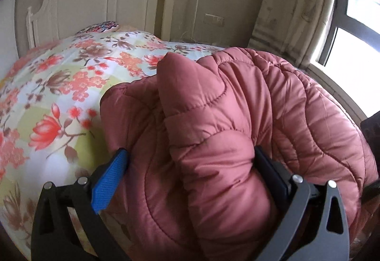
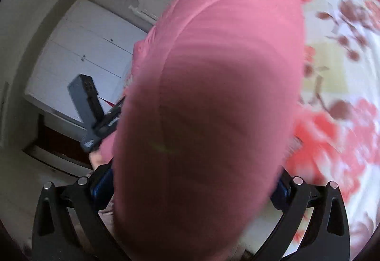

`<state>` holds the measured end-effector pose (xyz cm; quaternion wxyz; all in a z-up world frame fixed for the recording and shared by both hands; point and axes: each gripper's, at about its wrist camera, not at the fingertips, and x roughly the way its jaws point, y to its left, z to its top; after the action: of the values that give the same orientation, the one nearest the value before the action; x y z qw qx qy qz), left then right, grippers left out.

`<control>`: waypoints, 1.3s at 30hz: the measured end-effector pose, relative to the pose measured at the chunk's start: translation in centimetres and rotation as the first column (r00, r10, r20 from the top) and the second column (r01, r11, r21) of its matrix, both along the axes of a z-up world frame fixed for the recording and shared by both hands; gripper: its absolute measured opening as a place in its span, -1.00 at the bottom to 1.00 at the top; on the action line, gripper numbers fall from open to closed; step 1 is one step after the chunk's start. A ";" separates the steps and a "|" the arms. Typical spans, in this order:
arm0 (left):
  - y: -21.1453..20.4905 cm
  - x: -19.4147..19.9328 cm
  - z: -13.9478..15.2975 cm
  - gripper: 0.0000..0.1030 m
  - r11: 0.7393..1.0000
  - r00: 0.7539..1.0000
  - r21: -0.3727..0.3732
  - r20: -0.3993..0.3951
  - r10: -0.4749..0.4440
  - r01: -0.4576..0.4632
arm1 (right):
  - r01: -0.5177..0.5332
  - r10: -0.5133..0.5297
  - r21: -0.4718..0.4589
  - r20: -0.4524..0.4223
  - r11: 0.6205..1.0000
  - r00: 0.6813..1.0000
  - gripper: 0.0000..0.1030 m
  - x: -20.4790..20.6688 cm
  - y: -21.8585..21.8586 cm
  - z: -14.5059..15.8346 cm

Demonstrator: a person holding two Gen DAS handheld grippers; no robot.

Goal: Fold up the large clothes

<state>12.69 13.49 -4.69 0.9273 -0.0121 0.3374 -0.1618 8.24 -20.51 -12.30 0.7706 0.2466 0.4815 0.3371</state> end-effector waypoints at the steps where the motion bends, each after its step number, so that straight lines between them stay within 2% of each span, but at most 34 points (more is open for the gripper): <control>1: 0.2 0.0 0.0 0.96 1.000 1.000 -0.010 0.001 0.014 -0.014 | 0.007 -0.007 -0.007 0.035 1.000 0.999 0.85 -0.1 0.2 0.4; 2: 0.3 0.1 0.0 0.96 0.999 1.000 -0.021 0.001 0.028 -0.028 | 0.024 -0.021 -0.025 0.090 0.999 0.996 0.73 -0.4 0.3 1.1; 3: 0.4 0.3 0.2 0.96 0.998 0.999 -0.040 0.003 0.050 -0.050 | 0.050 -0.041 -0.056 0.165 0.997 0.985 0.51 -0.9 0.2 2.3; 4: 0.1 0.5 0.4 0.96 0.997 0.998 -0.053 0.006 0.059 -0.059 | 0.067 -0.051 -0.071 0.209 0.995 0.977 0.42 -1.1 0.1 3.0; 8: -4.2 3.4 1.5 0.96 0.998 0.998 -0.029 0.034 0.048 -0.047 | 0.200 -0.149 -0.111 0.359 0.973 0.921 0.33 -1.2 -2.0 5.0; 11: -10.8 6.7 2.1 0.96 1.000 0.998 0.024 0.065 -0.022 0.020 | 0.352 -0.283 -0.100 0.415 0.930 0.865 0.33 -0.8 -6.1 5.6; 13: -14.4 8.5 2.1 0.96 0.996 0.995 0.067 0.077 -0.069 0.064 | 0.428 -0.362 -0.083 0.407 0.900 0.839 0.33 -0.2 -9.3 5.1; 15: -18.2 10.2 2.0 0.96 0.986 0.989 0.123 0.088 -0.122 0.111 | 0.483 -0.435 -0.055 0.355 0.874 0.827 0.34 0.4 -12.2 3.5; 16: -19.8 10.8 2.0 0.96 0.979 0.984 0.155 0.097 -0.148 0.132 | 0.506 -0.462 -0.062 0.326 0.860 0.825 0.42 0.5 -13.2 2.7; 17: -20.8 11.1 1.9 0.96 0.973 0.980 0.178 0.108 -0.169 0.148 | 0.531 -0.489 -0.086 0.290 0.843 0.823 0.50 0.7 -13.8 2.0; 18: -21.9 11.5 2.0 0.96 0.962 0.971 0.208 0.124 -0.206 0.178 | 0.554 -0.514 -0.120 0.255 0.824 0.819 0.80 0.8 -14.2 1.4; 19: -22.6 11.7 2.0 0.96 0.954 0.963 0.223 0.134 -0.236 0.203 | 0.572 -0.533 -0.168 0.228 0.803 0.815 0.90 0.4 -14.3 1.3; 21: -22.9 12.2 1.9 0.96 0.946 0.953 0.221 0.138 -0.271 0.237 | 0.570 -0.514 -0.242 0.259 0.785 0.818 0.90 -0.9 -13.9 2.5; 22: -22.8 12.3 1.8 0.96 0.945 0.950 0.211 0.136 -0.280 0.249 | 0.609 -0.526 -0.265 0.323 0.748 0.787 0.90 -1.9 -13.7 3.6; 24: -22.0 12.9 1.5 0.96 0.948 0.949 0.168 0.117 -0.293 0.272 | 0.711 -0.537 -0.287 0.493 0.642 0.684 0.91 -3.9 -13.1 6.1; 25: -21.7 13.2 1.3 0.96 0.951 0.951 0.142 0.105 -0.292 0.276 | 0.735 -0.494 -0.270 0.593 0.622 0.636 0.91 -4.8 -12.5 7.9; 26: -21.6 13.3 1.3 0.96 0.953 0.952 0.129 0.099 -0.289 0.276 | 0.726 -0.452 -0.262 0.636 0.636 0.626 0.91 -5.0 -11.9 8.7; 27: -21.6 13.2 1.4 0.96 0.953 0.952 0.132 0.101 -0.287 0.274 | 0.705 -0.398 -0.284 0.663 0.650 0.634 0.91 -4.7 -11.0 9.3; 29: -21.5 13.6 1.5 0.96 0.951 0.955 0.153 0.089 -0.284 0.269 | 0.658 -0.296 -0.371 0.675 0.655 0.676 0.91 -2.7 -8.8 8.9; 30: -21.6 13.5 1.6 0.96 0.950 0.957 0.162 0.076 -0.281 0.266 | 0.586 -0.202 -0.458 0.646 0.668 0.736 0.91 -1.3 -7.0 7.7; 31: -21.7 13.7 1.8 0.96 0.949 0.961 0.180 0.045 -0.272 0.260 | 0.527 -0.142 -0.536 0.599 0.659 0.788 0.91 -0.4 -5.3 6.1; 32: -21.7 13.5 2.1 0.96 0.948 0.965 0.194 0.020 -0.261 0.253 | 0.505 -0.070 -0.662 0.567 0.554 0.821 0.91 0.5 -3.2 3.8; 33: -21.3 13.4 2.7 0.96 0.952 0.975 0.215 -0.018 -0.220 0.219 | 0.519 -0.022 -0.702 0.584 0.487 0.811 0.91 0.5 -2.1 2.8; 34: -21.0 13.5 3.5 0.96 0.957 0.984 0.226 -0.050 -0.172 0.179 | 0.542 0.005 -0.704 0.612 0.459 0.791 0.91 0.2 -1.1 2.3; 35: -20.6 13.4 4.2 0.96 0.964 0.988 0.217 -0.067 -0.140 0.151 | 0.543 -0.018 -0.697 0.607 0.468 0.795 0.91 0.2 -1.0 2.4; 36: -19.5 12.6 5.5 0.96 0.980 0.993 0.166 -0.063 -0.097 0.106 | 0.541 -0.043 -0.690 0.598 0.481 0.801 0.91 0.2 -1.1 2.6; 37: -18.3 11.4 6.8 0.96 0.993 0.996 0.088 -0.040 -0.078 0.081 | 0.539 -0.050 -0.687 0.594 0.488 0.803 0.91 0.2 -2.2 2.5; 39: -16.8 8.9 8.1 0.96 0.992 0.994 -0.064 -0.002 -0.107 0.106 | 0.539 -0.048 -0.680 0.599 0.496 0.799 0.91 -0.2 -2.2 2.1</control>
<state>21.54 -3.34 3.46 0.9156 -0.0240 0.3346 -0.2217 8.09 -22.72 -10.17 0.9370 -0.1606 0.3095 -0.0207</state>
